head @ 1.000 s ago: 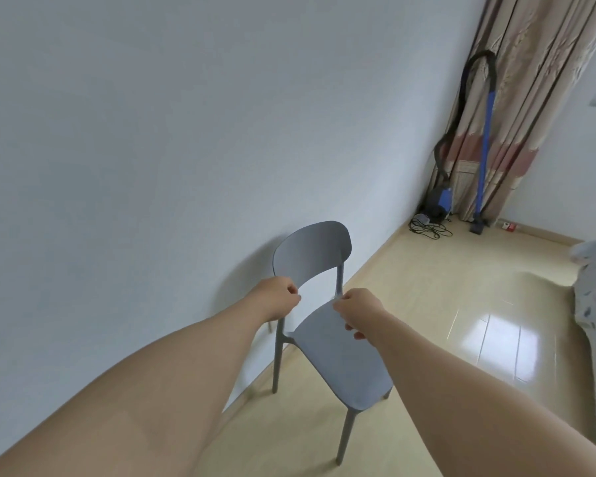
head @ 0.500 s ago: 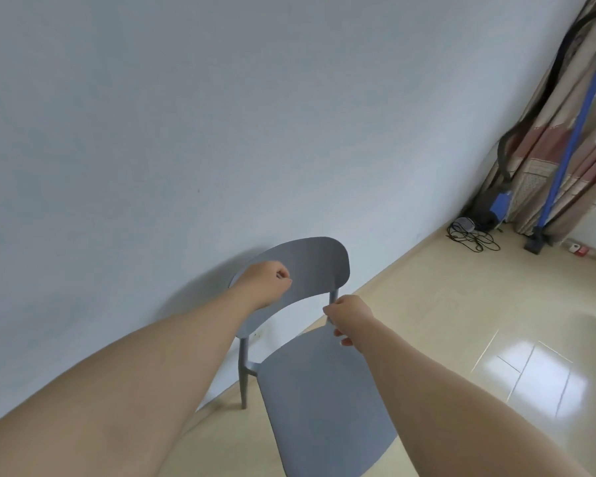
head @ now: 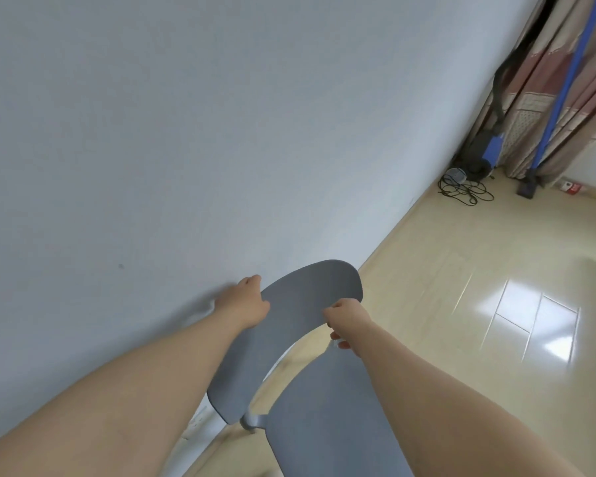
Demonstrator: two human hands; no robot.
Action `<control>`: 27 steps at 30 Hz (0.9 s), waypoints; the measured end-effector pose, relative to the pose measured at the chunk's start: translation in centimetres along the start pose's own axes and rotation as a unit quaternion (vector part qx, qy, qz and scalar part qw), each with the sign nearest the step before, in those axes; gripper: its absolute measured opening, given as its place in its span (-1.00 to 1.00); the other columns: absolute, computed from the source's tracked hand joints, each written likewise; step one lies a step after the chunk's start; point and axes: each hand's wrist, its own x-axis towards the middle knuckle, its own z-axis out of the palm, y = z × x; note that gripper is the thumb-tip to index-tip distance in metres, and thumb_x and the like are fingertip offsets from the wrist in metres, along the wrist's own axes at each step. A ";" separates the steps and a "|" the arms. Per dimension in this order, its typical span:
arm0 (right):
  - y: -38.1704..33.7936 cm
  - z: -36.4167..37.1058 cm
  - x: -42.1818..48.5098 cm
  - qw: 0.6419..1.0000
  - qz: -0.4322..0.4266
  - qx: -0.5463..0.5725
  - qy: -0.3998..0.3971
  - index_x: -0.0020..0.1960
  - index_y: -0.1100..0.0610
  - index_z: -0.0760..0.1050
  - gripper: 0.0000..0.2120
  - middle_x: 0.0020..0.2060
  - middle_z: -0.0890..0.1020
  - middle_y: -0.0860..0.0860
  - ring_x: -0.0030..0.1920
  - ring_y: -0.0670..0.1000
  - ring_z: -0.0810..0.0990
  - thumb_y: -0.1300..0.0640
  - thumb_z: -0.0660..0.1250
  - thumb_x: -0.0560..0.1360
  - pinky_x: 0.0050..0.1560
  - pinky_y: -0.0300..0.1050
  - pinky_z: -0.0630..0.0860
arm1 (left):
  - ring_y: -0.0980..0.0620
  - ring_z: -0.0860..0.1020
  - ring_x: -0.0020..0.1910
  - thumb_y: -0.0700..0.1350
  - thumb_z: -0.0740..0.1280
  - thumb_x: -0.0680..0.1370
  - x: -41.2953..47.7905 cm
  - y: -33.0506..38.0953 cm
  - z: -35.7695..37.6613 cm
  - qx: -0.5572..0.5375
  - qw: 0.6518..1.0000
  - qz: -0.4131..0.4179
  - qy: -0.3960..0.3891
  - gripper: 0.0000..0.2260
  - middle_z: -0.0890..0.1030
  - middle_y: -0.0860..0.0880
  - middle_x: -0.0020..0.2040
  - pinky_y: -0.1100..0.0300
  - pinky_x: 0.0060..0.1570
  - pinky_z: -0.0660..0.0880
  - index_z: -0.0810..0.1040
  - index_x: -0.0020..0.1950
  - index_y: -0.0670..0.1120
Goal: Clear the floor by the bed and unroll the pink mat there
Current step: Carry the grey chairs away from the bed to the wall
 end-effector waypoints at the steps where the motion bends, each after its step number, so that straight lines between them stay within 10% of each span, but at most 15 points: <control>1: 0.1 -0.1 0.1 1.000 0.003 0.000 -0.001 -0.07 0.18 0.34 -0.94 -0.16 0.41 0.10 -0.19 0.09 0.42 0.23 0.10 0.51 -0.32 -0.18 0.36 | -0.11 0.43 0.28 -0.05 0.14 0.58 0.2 -0.3 0.2 0.005 1.000 0.001 -0.017 -0.57 0.35 -0.04 0.40 0.10 0.12 0.44 0.23 0.43 -0.11; 17: 3.9 -0.9 0.2 0.998 0.058 0.015 0.004 0.02 0.20 0.43 -0.84 -0.20 0.45 0.08 -0.22 0.09 0.45 0.20 0.11 0.53 -0.30 -0.17 0.38 | -0.08 0.41 -0.14 -0.06 0.06 0.63 1.4 2.2 1.3 -0.195 0.976 -0.037 -0.086 -0.79 0.49 -0.14 0.03 0.18 -0.16 0.33 0.42 0.05 -0.15; 27: 9.5 -3.9 -9.2 0.999 -0.001 0.028 0.024 0.16 0.23 0.46 -0.74 -0.27 0.49 0.03 -0.22 0.07 0.45 0.19 0.11 0.55 -0.31 -0.19 0.38 | -0.02 0.16 -0.44 -0.07 0.11 0.64 -10.4 9.9 3.5 -0.224 0.973 0.047 -0.027 -0.62 0.25 -0.03 -0.38 0.23 -0.44 0.09 0.14 -0.37 -0.08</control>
